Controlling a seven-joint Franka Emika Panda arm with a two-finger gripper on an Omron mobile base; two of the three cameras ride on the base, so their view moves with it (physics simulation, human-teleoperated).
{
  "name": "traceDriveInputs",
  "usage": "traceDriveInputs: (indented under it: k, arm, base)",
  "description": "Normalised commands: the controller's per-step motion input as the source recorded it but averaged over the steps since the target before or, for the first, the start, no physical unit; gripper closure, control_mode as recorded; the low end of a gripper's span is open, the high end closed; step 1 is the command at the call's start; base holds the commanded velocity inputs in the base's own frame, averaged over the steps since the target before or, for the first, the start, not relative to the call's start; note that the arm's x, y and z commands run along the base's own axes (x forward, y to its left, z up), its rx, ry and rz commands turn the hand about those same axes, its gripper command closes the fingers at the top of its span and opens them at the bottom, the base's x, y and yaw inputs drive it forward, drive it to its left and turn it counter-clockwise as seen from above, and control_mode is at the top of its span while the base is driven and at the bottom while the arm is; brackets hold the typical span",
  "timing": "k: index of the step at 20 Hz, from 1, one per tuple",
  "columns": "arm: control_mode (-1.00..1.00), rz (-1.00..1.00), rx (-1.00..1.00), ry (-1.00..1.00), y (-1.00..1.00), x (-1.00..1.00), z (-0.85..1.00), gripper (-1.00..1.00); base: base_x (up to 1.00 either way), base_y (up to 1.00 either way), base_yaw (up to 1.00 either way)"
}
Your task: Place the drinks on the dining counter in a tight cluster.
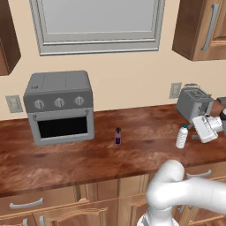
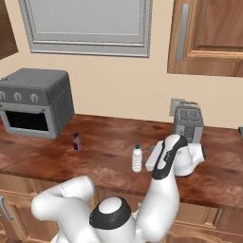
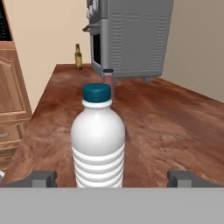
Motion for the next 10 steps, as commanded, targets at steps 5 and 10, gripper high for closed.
traceDriveInputs:
  k: [5,10]
  arm:
    - [-1.0,0.0,0.0,0.0,0.11,-0.07,0.0,-1.0]
    - [-1.0,0.0,0.0,0.01,0.04,-0.11,0.0,-1.0]
  base:
    - [0.0,0.0,0.0]
    - [0.0,0.0,0.0]
